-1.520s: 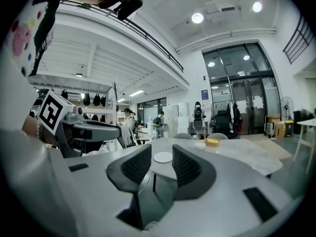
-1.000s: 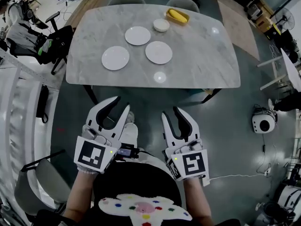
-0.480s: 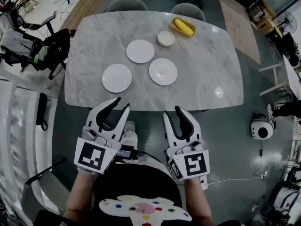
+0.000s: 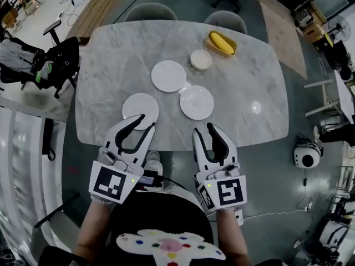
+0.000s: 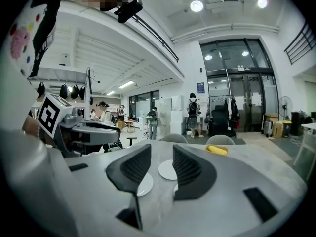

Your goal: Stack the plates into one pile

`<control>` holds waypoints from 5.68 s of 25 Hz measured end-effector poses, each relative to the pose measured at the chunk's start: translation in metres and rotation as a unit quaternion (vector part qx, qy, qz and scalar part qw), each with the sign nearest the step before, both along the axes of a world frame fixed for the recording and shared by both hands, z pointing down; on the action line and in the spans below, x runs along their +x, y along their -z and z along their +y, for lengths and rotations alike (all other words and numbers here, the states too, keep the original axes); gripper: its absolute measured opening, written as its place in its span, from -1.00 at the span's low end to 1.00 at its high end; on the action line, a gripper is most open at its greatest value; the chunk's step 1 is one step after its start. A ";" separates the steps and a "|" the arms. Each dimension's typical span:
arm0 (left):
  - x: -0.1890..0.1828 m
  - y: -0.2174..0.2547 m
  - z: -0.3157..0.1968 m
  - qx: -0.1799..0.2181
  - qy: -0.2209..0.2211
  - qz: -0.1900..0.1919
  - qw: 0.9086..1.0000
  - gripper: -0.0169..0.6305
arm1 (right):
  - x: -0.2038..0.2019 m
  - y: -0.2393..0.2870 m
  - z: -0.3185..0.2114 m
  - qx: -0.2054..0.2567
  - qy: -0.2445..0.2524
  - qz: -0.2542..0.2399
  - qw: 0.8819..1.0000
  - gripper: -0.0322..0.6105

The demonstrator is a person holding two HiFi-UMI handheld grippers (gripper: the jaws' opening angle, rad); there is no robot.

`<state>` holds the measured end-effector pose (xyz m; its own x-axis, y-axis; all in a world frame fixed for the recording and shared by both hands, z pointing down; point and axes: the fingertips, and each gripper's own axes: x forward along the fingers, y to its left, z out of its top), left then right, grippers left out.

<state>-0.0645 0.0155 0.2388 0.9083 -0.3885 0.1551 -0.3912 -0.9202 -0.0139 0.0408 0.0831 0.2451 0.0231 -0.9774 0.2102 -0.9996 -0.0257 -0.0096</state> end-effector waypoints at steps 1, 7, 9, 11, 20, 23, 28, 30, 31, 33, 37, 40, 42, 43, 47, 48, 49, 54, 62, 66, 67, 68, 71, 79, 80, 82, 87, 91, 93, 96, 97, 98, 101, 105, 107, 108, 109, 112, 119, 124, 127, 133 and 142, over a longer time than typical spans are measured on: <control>0.002 -0.001 -0.005 0.004 -0.007 -0.004 1.000 -0.64 | -0.001 0.000 -0.007 -0.001 0.000 0.000 1.000 -0.53; 0.008 -0.005 -0.031 0.004 -0.024 -0.011 1.000 -0.64 | -0.002 -0.001 -0.036 -0.006 -0.005 0.000 1.000 -0.53; 0.007 -0.007 -0.038 0.000 -0.022 -0.007 1.000 -0.64 | -0.002 -0.002 -0.043 -0.006 -0.006 0.002 1.000 -0.53; 0.005 -0.008 -0.042 -0.005 -0.019 -0.004 1.000 -0.64 | -0.003 -0.001 -0.046 -0.007 -0.007 0.004 1.000 -0.52; -0.004 -0.021 -0.040 -0.026 -0.006 0.001 1.000 -0.64 | -0.005 -0.012 -0.044 -0.017 -0.002 0.005 1.000 -0.52; -0.008 -0.024 -0.040 -0.028 0.001 -0.004 1.000 -0.64 | -0.006 -0.014 -0.048 -0.017 0.010 0.004 1.000 -0.52; -0.015 -0.028 -0.040 -0.034 0.023 -0.009 0.999 -0.64 | -0.011 -0.017 -0.056 -0.022 0.039 0.006 0.999 -0.52; -0.018 -0.030 -0.040 -0.038 0.031 -0.012 0.999 -0.64 | -0.012 -0.018 -0.061 -0.023 0.048 0.008 0.999 -0.52; -0.019 -0.031 -0.041 -0.039 0.035 -0.013 0.999 -0.64 | -0.012 -0.019 -0.062 -0.023 0.052 0.008 0.998 -0.52; -0.022 -0.035 -0.042 -0.046 0.046 -0.012 0.998 -0.64 | -0.013 -0.022 -0.065 -0.024 0.059 0.007 0.998 -0.52; -0.027 -0.043 -0.043 -0.060 0.064 -0.015 0.996 -0.64 | -0.015 -0.028 -0.070 -0.031 0.076 0.005 0.997 -0.52; -0.033 -0.051 -0.044 -0.070 0.076 -0.019 0.994 -0.64 | -0.018 -0.035 -0.074 -0.036 0.085 0.004 0.996 -0.52; -0.036 -0.056 -0.047 -0.078 0.086 -0.020 0.993 -0.64 | -0.020 -0.039 -0.076 -0.040 0.091 0.004 0.995 -0.52; -0.038 -0.058 -0.048 -0.082 0.092 -0.020 0.992 -0.64 | -0.020 -0.041 -0.077 -0.042 0.095 0.005 0.995 -0.52; -0.048 -0.079 -0.047 -0.111 0.116 -0.038 0.986 -0.64 | -0.021 -0.049 -0.082 -0.049 0.111 0.005 0.993 -0.52; -0.051 -0.084 -0.047 -0.120 0.122 -0.042 0.984 -0.64 | -0.022 -0.050 -0.083 -0.050 0.115 0.005 0.992 -0.52; -0.052 -0.087 -0.048 -0.127 0.129 -0.044 0.983 -0.64 | -0.024 -0.052 -0.085 -0.052 0.121 0.005 0.991 -0.52; -0.059 -0.109 -0.045 -0.166 0.151 -0.038 0.974 -0.64 | -0.032 -0.063 -0.091 -0.063 0.151 0.006 0.987 -0.52; -0.071 -0.152 -0.040 -0.247 0.197 -0.031 0.948 -0.64 | -0.038 -0.080 -0.098 -0.079 0.183 0.004 0.980 -0.52; -0.071 -0.171 -0.039 -0.280 0.220 -0.019 0.934 -0.63 | -0.035 -0.087 -0.100 -0.085 0.194 0.004 0.977 -0.52; -0.071 -0.175 -0.040 -0.290 0.226 -0.015 0.930 -0.63 | -0.035 -0.088 -0.100 -0.086 0.197 0.005 0.977 -0.52; -0.072 -0.179 -0.041 -0.300 0.231 -0.010 0.925 -0.63 | -0.036 -0.090 -0.101 -0.088 0.200 0.005 0.976 -0.52; -0.074 -0.192 -0.044 -0.328 0.249 -0.002 0.911 -0.62 | -0.036 -0.095 -0.105 -0.092 0.209 0.005 0.974 -0.52; -0.083 -0.230 -0.046 -0.392 0.288 0.004 0.874 -0.57 | -0.039 -0.109 -0.114 -0.106 0.231 0.002 0.967 -0.51; -0.083 -0.235 -0.046 -0.399 0.294 0.005 0.868 -0.57 | -0.039 -0.111 -0.115 -0.108 0.233 0.001 0.966 -0.51; -0.085 -0.244 -0.046 -0.415 0.306 0.012 0.857 -0.56 | -0.040 -0.116 -0.117 -0.113 0.238 -0.002 0.965 -0.51; -0.087 -0.263 -0.044 -0.441 0.322 0.017 0.837 -0.55 | -0.049 -0.123 -0.120 -0.126 0.250 -0.021 0.960 -0.51; -0.088 -0.272 -0.044 -0.464 0.333 0.030 0.821 -0.52 | -0.050 -0.129 -0.121 -0.133 0.253 -0.024 0.958 -0.51; -0.088 -0.276 -0.046 -0.470 0.337 0.035 0.815 -0.51 | -0.048 -0.132 -0.122 -0.133 0.253 -0.018 0.958 -0.51; -0.089 -0.280 -0.046 -0.475 0.339 0.031 0.811 -0.51 | -0.045 -0.136 -0.123 -0.135 0.251 -0.010 0.958 -0.51; -0.089 -0.281 -0.046 -0.479 0.339 0.030 0.809 -0.50 | -0.044 -0.137 -0.123 -0.136 0.251 -0.011 0.958 -0.51; -0.089 -0.283 -0.045 -0.482 0.339 0.030 0.807 -0.50 | -0.045 -0.138 -0.123 -0.138 0.250 -0.014 0.958 -0.51; -0.088 -0.288 -0.045 -0.491 0.341 0.033 0.801 -0.50 | -0.044 -0.141 -0.124 -0.139 0.248 -0.013 0.959 -0.51; -0.085 -0.290 -0.049 -0.498 0.341 0.042 0.796 -0.50 | -0.043 -0.148 -0.126 -0.143 0.247 -0.010 0.959 -0.51; -0.084 -0.291 -0.051 -0.501 0.340 0.043 0.795 -0.50 | -0.044 -0.149 -0.127 -0.148 0.245 -0.016 0.958 -0.50; -0.084 -0.292 -0.052 -0.503 0.340 0.043 0.794 -0.50 | -0.044 -0.150 -0.128 -0.150 0.245 -0.019 0.958 -0.51; -0.085 -0.292 -0.052 -0.504 0.340 0.042 0.792 -0.50 | -0.043 -0.150 -0.128 -0.150 0.244 -0.017 0.958 -0.50; -0.087 -0.293 -0.052 -0.508 0.338 0.027 0.792 -0.56 | -0.036 -0.153 -0.130 -0.144 0.242 0.005 0.960 -0.50; -0.087 -0.292 -0.050 -0.517 0.337 0.015 0.786 -0.72 | -0.041 -0.161 -0.126 -0.154 0.256 0.026 0.954 -0.49; -0.085 -0.284 -0.055 -0.520 0.328 0.023 0.788 -0.77 | -0.043 -0.168 -0.123 -0.163 0.268 0.043 0.949 -0.47; -0.083 -0.278 -0.059 -0.524 0.323 0.039 0.787 -0.79 | -0.045 -0.176 -0.120 -0.167 0.281 0.068 0.943 -0.46; -0.081 -0.267 -0.066 -0.527 0.311 0.052 0.789 -0.82 | -0.056 -0.190 -0.112 -0.176 0.319 0.134 0.922 -0.44; -0.076 -0.259 -0.069 -0.548 0.303 0.087 0.774 -0.84 | -0.087 -0.226 -0.087 -0.169 0.391 0.237 0.873 -0.41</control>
<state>-0.1404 -0.0535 0.4978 0.6544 -0.4738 0.5894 -0.6642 0.0125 0.7475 -0.0466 -0.0043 0.4712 -0.4605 -0.6174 0.6377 -0.6023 0.7451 0.2865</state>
